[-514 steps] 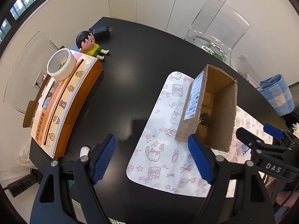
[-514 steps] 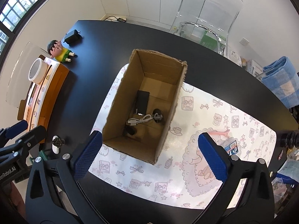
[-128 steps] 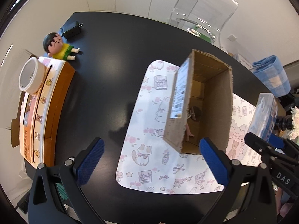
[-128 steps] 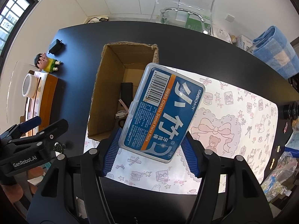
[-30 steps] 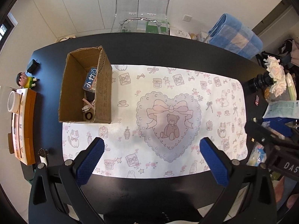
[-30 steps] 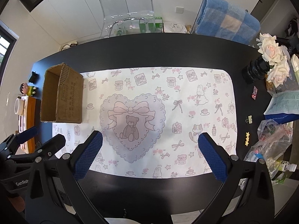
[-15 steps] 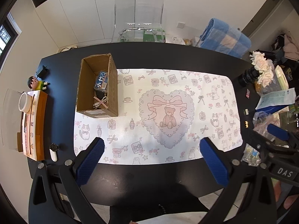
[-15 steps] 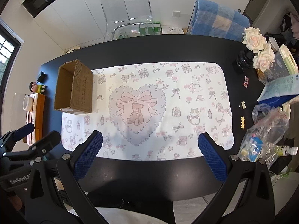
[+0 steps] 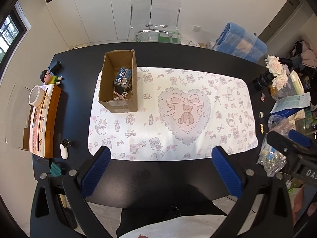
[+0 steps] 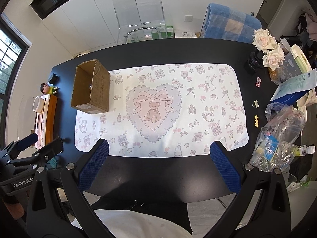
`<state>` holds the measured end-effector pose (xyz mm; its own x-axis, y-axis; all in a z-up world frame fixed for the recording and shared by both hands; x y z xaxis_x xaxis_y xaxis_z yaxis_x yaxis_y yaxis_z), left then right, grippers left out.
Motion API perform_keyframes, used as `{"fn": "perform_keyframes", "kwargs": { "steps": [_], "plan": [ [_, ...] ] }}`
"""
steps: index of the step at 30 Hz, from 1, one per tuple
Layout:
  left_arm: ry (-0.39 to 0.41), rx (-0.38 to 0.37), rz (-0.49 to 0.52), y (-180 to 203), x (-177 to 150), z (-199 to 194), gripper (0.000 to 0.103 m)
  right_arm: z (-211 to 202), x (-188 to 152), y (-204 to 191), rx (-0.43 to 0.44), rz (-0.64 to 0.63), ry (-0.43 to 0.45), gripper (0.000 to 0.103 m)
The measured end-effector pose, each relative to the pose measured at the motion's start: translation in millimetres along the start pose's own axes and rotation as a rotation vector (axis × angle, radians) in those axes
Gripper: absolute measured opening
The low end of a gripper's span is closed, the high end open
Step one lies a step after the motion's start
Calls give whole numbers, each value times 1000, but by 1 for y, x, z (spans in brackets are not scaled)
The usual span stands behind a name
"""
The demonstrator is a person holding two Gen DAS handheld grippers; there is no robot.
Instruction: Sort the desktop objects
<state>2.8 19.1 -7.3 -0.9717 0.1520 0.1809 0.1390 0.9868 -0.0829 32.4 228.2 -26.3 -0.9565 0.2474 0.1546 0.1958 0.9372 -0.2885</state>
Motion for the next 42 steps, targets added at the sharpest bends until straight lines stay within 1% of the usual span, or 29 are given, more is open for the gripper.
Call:
{"fn": "perform_keyframes", "kwargs": {
  "steps": [11, 15, 22, 25, 28, 37, 42],
  "plan": [
    [33, -1, 14, -2, -1, -10, 102, 4, -7, -17, 3, -29, -3, 103],
    [31, -3, 17, -2, 1, -10, 102, 7, -8, -16, 5, -17, -10, 103],
    [51, -18, 14, -3, 3, -12, 102, 8, -6, -13, -5, -8, -13, 103],
    [72, 0, 21, -3, 4, -13, 102, 10, -5, -14, -11, -11, -17, 103],
    [64, -19, 9, -5, 5, -11, 102, 11, -4, -14, -9, -11, -20, 103],
    [67, -14, 2, -5, 6, -13, 102, 13, -2, -14, -9, -15, -26, 103],
    [69, -23, -3, -5, 7, -15, 102, 13, -2, -13, -9, -13, -24, 103]
  ]
}}
Point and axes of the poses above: each gripper's, at about its wrist camera, not at the fingertips, and z roughly the way its jaws point, y to its right, x to its top, the point moved 2 cm from there along z, roughly the way its jaws point, and after that the axes turned 2 degrees about z, right-handed, at the moved point
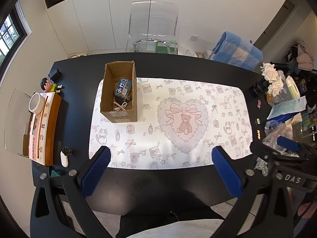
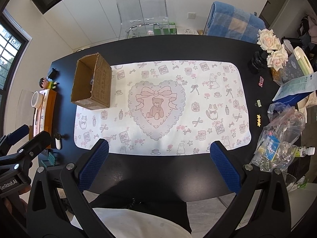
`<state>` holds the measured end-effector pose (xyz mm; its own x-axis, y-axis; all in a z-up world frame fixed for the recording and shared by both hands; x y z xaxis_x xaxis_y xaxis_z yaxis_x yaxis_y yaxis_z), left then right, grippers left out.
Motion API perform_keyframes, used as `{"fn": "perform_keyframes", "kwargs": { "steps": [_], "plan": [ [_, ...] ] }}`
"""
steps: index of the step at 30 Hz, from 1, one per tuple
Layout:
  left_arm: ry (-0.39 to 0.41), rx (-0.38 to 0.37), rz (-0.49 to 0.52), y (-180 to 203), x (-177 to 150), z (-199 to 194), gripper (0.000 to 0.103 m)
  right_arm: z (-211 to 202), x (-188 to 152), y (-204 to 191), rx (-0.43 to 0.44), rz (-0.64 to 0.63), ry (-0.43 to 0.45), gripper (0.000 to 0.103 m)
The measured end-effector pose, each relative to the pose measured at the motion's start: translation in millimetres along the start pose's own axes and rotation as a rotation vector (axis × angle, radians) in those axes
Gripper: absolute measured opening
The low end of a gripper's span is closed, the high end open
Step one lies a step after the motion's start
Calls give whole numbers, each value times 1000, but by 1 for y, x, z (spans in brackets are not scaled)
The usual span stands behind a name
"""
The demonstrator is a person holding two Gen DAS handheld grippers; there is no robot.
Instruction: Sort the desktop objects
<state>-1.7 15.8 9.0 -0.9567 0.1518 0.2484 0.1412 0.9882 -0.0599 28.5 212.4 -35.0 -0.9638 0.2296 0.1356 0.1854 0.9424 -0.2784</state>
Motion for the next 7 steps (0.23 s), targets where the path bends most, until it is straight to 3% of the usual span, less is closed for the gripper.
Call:
{"fn": "perform_keyframes", "kwargs": {
  "steps": [7],
  "plan": [
    [-2, 1, 6, 1, 1, 0, 102, 0, -2, 0, 4, 6, 1, 103]
  ]
}}
Point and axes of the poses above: each gripper's, at about its wrist camera, not at the fingertips, and z roughly the way its jaws point, y to its right, x to its top, the point moved 2 cm from there along z, roughly the way its jaws point, and after that the axes turned 2 degrees about z, right-handed, at the moved point
